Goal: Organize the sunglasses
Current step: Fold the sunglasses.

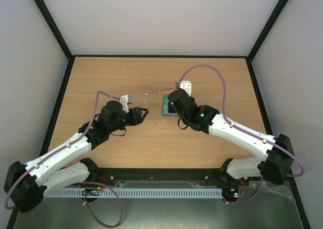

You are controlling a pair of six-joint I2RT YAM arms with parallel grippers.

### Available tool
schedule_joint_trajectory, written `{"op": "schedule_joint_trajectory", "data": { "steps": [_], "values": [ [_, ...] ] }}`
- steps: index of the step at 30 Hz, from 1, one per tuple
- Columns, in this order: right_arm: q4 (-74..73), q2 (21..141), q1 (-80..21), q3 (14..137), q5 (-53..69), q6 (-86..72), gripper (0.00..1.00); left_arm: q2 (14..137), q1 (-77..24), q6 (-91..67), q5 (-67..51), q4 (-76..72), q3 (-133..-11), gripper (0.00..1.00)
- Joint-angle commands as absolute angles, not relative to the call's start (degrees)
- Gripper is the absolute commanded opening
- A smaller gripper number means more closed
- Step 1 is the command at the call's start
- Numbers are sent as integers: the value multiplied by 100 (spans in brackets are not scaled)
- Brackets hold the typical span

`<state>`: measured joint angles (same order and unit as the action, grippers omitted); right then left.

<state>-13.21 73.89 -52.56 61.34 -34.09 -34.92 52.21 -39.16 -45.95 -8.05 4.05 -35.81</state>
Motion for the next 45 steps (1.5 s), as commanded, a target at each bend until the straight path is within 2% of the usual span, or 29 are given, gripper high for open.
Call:
{"op": "schedule_joint_trajectory", "data": {
  "steps": [1, 16, 27, 31, 36, 40, 45],
  "values": [
    [-1129, 7222, -5270, 5899, -3659, -3613, 1, 5670, -4194, -4847, -653, -224, -3868, 46],
    [-1067, 6909, -5304, 5484, -3470, -3757, 1, 7096, -4306, -4873, -283, -628, -4688, 46],
    [-1012, 6829, -5322, 5353, -3400, -3788, 1, 7547, -4353, -5285, -297, -1236, -4839, 46],
    [-1047, 6831, -5322, 5383, -3487, -3759, 1, 7494, -4429, -5479, -446, -1578, -4629, 48],
    [-1156, 6769, -5269, 5484, -3637, -3675, 1, 7186, -4571, -5434, -646, -1313, -4504, 57],
    [-1198, 6764, -5162, 5596, -3576, -3598, 2, 6718, -4652, -5380, -672, -906, -4331, 62],
    [-1329, 6869, -5075, 5775, -3426, -3297, 1, 6198, -4744, -5104, -1005, -205, -4375, 64]
  ]
}}
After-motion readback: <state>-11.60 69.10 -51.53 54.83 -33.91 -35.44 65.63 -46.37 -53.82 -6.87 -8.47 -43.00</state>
